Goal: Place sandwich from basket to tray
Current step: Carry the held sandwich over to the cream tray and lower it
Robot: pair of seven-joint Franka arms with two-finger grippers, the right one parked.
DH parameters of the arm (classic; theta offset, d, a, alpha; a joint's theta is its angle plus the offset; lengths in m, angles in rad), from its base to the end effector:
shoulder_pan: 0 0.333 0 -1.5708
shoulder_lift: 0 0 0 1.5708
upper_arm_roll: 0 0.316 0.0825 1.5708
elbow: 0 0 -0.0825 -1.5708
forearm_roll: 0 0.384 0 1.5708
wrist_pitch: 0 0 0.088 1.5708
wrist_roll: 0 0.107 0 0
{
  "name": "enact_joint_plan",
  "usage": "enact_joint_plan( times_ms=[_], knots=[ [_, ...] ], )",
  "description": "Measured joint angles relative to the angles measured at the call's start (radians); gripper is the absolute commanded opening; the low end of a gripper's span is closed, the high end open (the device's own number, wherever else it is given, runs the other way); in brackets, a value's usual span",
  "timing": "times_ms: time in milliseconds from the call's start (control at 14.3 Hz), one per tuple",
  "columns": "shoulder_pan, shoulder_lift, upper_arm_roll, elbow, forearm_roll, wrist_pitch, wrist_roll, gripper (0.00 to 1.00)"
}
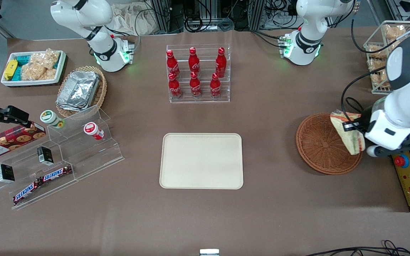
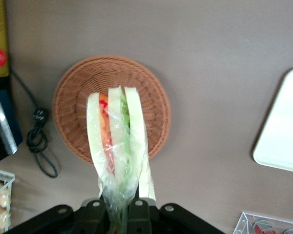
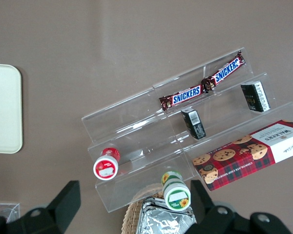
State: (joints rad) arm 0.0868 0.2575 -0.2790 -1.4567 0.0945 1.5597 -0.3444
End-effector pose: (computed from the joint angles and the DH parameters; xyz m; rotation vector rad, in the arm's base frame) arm 0.6148 -0.0896 0.5303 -3.0650 -0.2304 0.2050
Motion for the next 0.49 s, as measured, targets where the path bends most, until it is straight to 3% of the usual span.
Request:
enact_joint_plan(
  times_ms=[210,490],
  knots=[
    [-0.022,0.029,-0.084,0.0,-0.005,0.108,0.003,0.0],
    [-0.153,0.129,-0.105,-0.004,-0.004,0.275,-0.045,0.0]
  ],
)
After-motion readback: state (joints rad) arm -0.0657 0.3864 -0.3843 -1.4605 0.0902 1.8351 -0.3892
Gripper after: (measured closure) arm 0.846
